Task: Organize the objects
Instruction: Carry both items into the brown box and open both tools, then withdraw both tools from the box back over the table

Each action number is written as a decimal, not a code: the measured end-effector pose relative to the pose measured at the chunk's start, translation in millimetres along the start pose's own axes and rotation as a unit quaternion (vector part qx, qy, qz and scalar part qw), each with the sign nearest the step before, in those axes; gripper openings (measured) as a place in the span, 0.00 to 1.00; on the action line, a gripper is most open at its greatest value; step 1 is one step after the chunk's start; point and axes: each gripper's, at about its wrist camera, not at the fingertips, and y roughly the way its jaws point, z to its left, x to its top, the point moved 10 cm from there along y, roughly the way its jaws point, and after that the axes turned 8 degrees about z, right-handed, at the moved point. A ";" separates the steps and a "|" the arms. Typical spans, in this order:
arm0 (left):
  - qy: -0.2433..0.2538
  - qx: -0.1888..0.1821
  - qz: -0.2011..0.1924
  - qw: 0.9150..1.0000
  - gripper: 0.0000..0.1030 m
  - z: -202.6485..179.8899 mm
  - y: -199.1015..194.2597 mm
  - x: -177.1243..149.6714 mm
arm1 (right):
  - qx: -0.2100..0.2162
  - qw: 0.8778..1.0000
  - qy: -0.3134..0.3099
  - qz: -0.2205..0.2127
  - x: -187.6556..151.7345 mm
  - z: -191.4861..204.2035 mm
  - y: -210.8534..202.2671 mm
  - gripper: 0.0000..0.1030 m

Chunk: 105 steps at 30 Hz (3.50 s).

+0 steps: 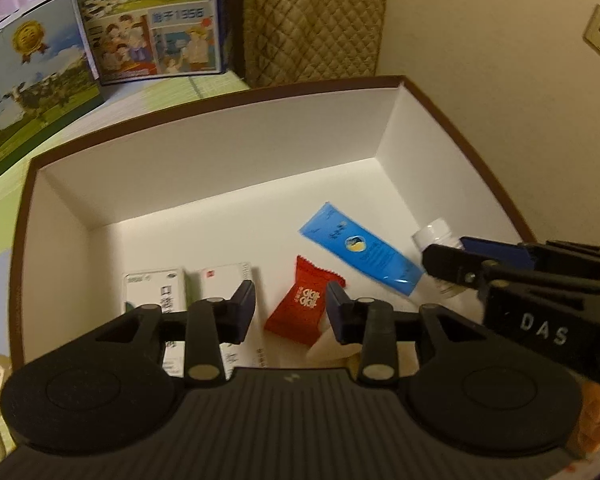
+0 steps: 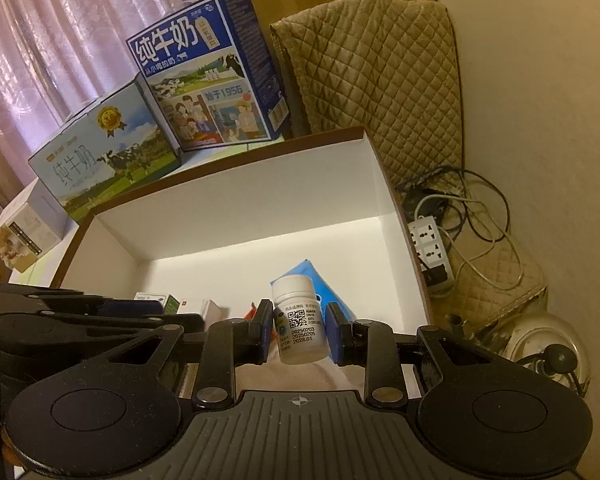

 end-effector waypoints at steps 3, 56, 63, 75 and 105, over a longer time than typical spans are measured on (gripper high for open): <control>-0.009 0.005 0.001 1.000 0.38 10.7 -2.9 -2.4 | 0.003 1.000 -0.003 -0.001 1.6 5.2 1.5 0.24; -0.086 0.014 -0.099 0.991 0.85 73.8 -209.1 -136.3 | 0.081 0.995 -0.042 -0.047 -75.5 136.3 -134.7 0.67; -0.120 0.029 -0.095 0.988 0.86 99.1 -229.6 -175.0 | 0.092 0.993 -0.071 -0.032 -104.7 166.7 -137.6 0.67; -0.183 0.054 -0.082 0.978 0.86 147.4 -238.8 -238.7 | 0.131 0.983 -0.126 0.017 -157.3 220.4 -110.2 0.67; -0.294 0.120 -0.025 0.948 0.86 276.7 -159.0 -296.3 | 0.091 0.942 -0.319 0.048 -187.4 324.4 76.0 0.67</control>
